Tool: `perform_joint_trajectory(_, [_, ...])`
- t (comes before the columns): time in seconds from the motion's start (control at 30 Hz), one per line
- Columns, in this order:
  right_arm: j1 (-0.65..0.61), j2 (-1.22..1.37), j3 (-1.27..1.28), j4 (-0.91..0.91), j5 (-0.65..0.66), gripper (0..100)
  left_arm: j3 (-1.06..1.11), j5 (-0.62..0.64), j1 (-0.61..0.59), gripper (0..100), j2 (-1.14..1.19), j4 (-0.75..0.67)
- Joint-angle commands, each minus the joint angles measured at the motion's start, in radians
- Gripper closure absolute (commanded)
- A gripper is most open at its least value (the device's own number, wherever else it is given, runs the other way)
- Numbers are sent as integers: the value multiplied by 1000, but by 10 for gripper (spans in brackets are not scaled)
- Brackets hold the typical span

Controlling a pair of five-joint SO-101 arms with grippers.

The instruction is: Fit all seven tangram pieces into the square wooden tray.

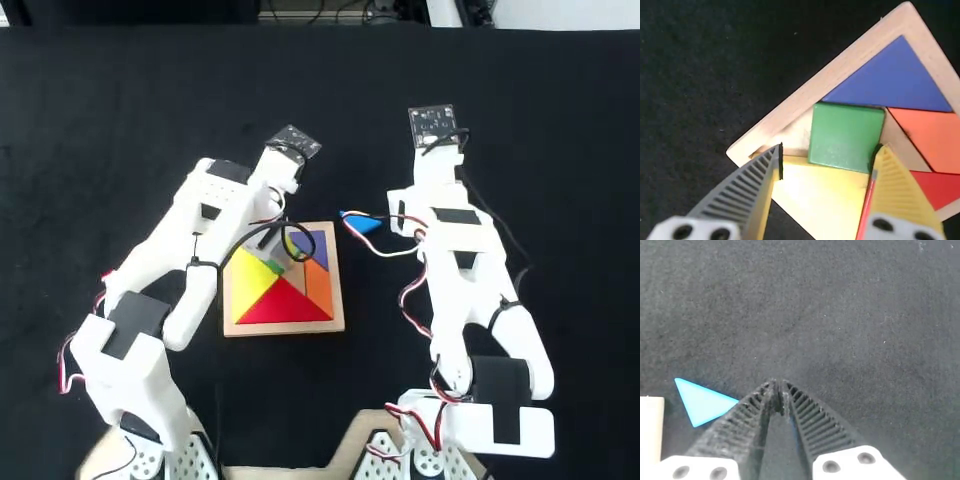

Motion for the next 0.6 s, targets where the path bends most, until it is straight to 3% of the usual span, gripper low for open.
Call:
perform_joint_trajectory(0.0, [5,-8,-24,-20,9,987,-42,-8,-22,708,-37,-9])
perform_joint_trajectory(0.33, [5,-8,-24,-20,9,987,-90,-8,-51,708,-91,12])
perform_joint_trajectory(0.57, [5,-8,-24,-20,9,987,-67,-54,-159,708,-98,-117])
